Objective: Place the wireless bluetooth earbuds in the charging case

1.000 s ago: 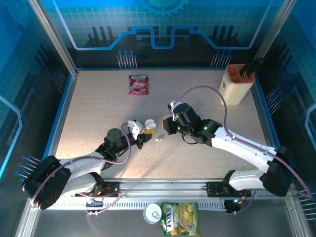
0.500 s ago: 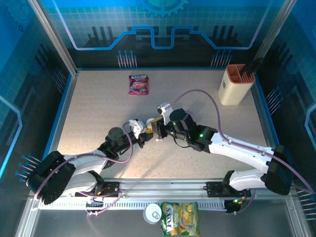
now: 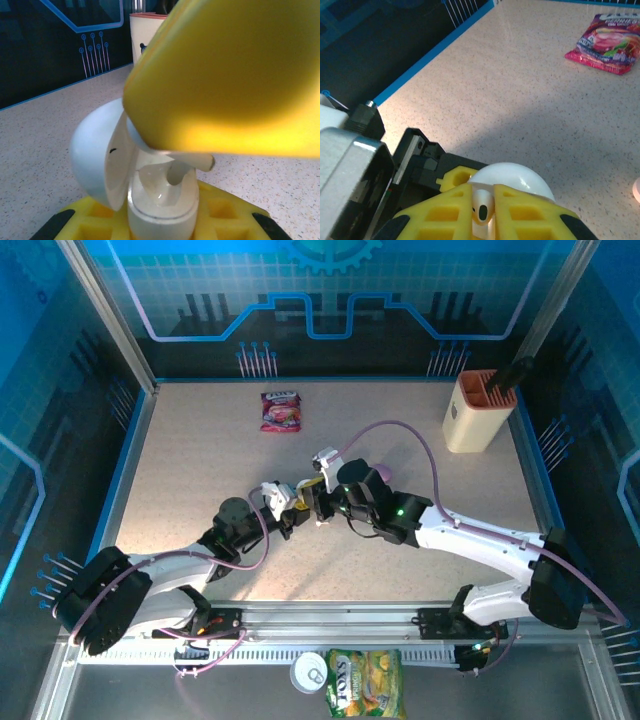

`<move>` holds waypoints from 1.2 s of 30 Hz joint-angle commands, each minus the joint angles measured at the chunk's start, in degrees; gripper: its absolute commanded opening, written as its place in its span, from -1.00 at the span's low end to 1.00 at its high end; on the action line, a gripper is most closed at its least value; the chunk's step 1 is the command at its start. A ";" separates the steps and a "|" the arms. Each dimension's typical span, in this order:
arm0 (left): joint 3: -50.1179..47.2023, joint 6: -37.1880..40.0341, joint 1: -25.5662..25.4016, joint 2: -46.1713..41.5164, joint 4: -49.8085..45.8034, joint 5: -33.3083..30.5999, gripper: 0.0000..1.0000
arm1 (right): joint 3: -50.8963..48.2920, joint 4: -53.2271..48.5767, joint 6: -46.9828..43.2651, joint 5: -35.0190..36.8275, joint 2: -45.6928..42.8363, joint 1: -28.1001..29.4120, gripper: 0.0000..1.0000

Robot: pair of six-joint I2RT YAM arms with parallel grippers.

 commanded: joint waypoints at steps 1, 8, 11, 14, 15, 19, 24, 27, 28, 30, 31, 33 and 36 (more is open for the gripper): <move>1.46 -1.28 -0.29 -1.26 1.87 0.56 -0.81 | -2.51 6.20 0.78 -0.55 -2.67 -0.12 -0.74; 2.03 -4.31 -0.26 -1.66 1.89 1.37 -0.82 | -7.87 16.20 1.57 -3.80 -4.37 -1.14 -0.74; 2.29 -5.37 -0.24 -1.67 1.80 2.52 -0.82 | -9.49 20.43 1.37 -5.32 -4.22 -1.49 -0.74; 2.27 -6.00 -0.28 -1.90 1.89 2.83 -0.82 | -10.43 23.33 0.56 -5.66 -3.90 -1.50 -0.74; 2.35 -6.09 -0.29 -1.91 1.81 2.92 -0.82 | -10.52 23.71 0.55 -5.72 -3.91 -1.50 -0.74; 2.06 -6.25 -0.23 -2.62 1.28 2.58 -0.82 | -10.87 25.19 0.29 -5.81 -4.08 -1.59 -0.74; 2.18 -7.42 -0.23 -3.22 1.12 2.97 -0.82 | -11.30 26.51 -0.56 -5.31 -3.81 -1.85 -0.74; 2.32 -8.15 -0.24 -3.62 1.45 3.47 -0.82 | -11.65 27.22 -0.56 -5.63 -3.21 -2.22 -0.75; 2.34 -8.20 -0.26 -3.72 1.56 4.00 -0.82 | -11.60 27.10 -0.75 -5.83 -2.98 -2.37 -0.75; 2.28 -8.20 -0.29 -4.09 1.38 4.41 -0.82 | -11.64 26.57 -1.33 -5.57 -2.93 -2.39 -0.74; 2.25 -8.18 -0.25 -4.34 1.27 4.57 -0.82 | -11.71 26.46 -1.50 -5.54 -2.94 -2.46 -0.74; 2.11 -8.37 -0.23 -4.84 1.19 4.70 -0.82 | -11.96 26.58 -1.61 -5.39 -2.93 -2.66 -0.74; 2.33 -8.85 -0.24 -5.36 0.67 4.89 -0.82 | -12.65 27.39 -1.32 -5.70 -2.80 -3.08 -0.74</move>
